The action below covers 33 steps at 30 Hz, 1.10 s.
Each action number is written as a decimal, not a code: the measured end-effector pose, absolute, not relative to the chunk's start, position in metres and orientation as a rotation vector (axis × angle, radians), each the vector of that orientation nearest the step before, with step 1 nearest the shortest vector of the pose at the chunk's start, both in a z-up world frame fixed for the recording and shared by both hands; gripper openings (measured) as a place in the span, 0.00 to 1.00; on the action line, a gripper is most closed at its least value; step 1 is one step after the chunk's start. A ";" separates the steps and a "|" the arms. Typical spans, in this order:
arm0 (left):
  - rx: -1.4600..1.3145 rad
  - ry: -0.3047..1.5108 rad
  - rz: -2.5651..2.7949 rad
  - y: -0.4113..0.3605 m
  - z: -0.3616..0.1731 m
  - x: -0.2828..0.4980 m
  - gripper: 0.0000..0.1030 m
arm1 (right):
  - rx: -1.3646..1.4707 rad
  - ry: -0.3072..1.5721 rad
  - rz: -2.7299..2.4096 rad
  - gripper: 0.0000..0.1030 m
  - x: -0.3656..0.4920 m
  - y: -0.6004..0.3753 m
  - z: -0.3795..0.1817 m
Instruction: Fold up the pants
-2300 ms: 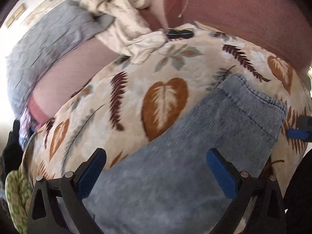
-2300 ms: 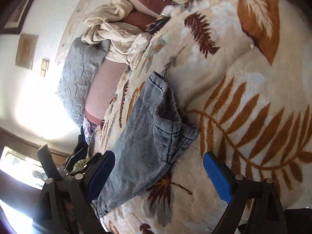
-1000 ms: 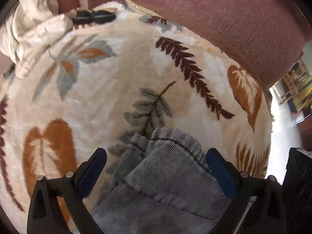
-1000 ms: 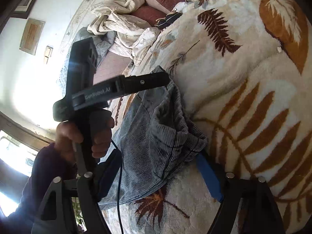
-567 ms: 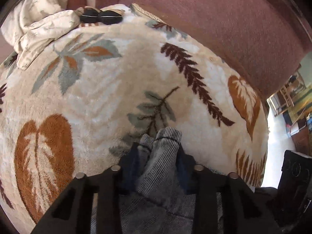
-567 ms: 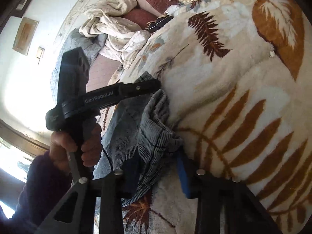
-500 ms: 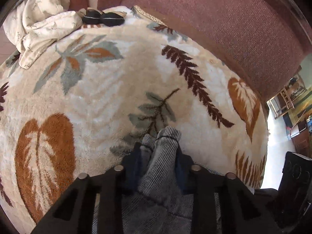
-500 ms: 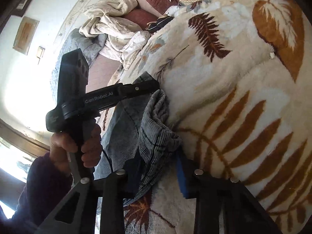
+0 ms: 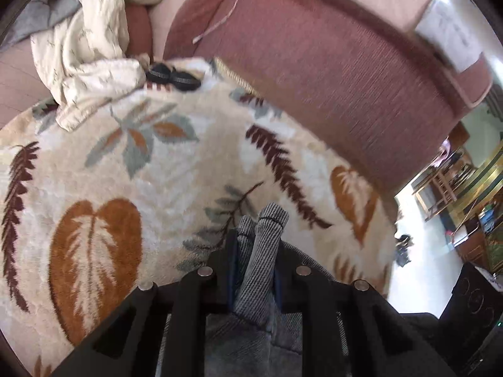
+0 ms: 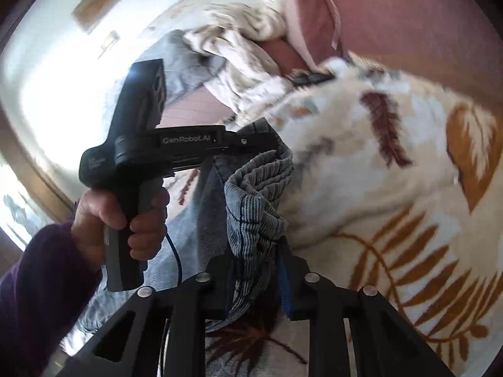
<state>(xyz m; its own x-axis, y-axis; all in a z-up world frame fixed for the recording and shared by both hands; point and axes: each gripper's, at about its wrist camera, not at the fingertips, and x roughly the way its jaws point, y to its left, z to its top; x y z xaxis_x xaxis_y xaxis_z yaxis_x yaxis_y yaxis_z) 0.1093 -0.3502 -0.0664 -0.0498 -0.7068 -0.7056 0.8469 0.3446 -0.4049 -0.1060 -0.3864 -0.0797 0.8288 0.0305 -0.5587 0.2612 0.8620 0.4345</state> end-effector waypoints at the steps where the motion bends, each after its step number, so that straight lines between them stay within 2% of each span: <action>1: 0.156 0.995 -1.277 -0.344 -0.060 0.110 0.19 | 0.497 0.570 -0.122 0.24 -0.106 -0.379 -0.074; 11: -0.009 0.874 -1.278 -0.238 -0.009 0.125 0.19 | 0.297 0.511 0.009 0.24 -0.091 -0.300 -0.040; 16: -0.079 0.902 -1.187 -0.177 -0.025 0.140 0.19 | 0.226 0.568 0.088 0.24 -0.071 -0.256 -0.047; 23: -0.174 0.973 -0.965 -0.097 -0.074 0.158 0.22 | 0.147 0.705 0.186 0.24 -0.043 -0.202 -0.075; 24: -0.192 0.972 -0.930 -0.086 -0.077 0.160 0.22 | 0.146 0.720 0.207 0.27 -0.040 -0.198 -0.079; 26: -0.250 0.982 -0.869 -0.062 -0.084 0.164 0.23 | 0.144 0.752 0.243 0.27 -0.036 -0.192 -0.084; 28: -0.299 0.993 -0.836 -0.044 -0.086 0.165 0.24 | 0.143 0.792 0.281 0.36 -0.033 -0.188 -0.090; 29: -0.320 0.994 -0.819 -0.034 -0.087 0.162 0.26 | 0.154 0.799 0.310 0.44 -0.034 -0.187 -0.090; 31: -0.334 0.993 -0.810 -0.024 -0.086 0.156 0.31 | 0.181 0.797 0.365 0.53 -0.036 -0.188 -0.088; 32: -0.336 0.996 -0.805 -0.020 -0.086 0.151 0.36 | 0.203 0.795 0.406 0.65 -0.040 -0.188 -0.086; 33: -0.340 1.004 -0.797 -0.017 -0.086 0.148 0.43 | 0.226 0.779 0.442 0.69 -0.044 -0.189 -0.083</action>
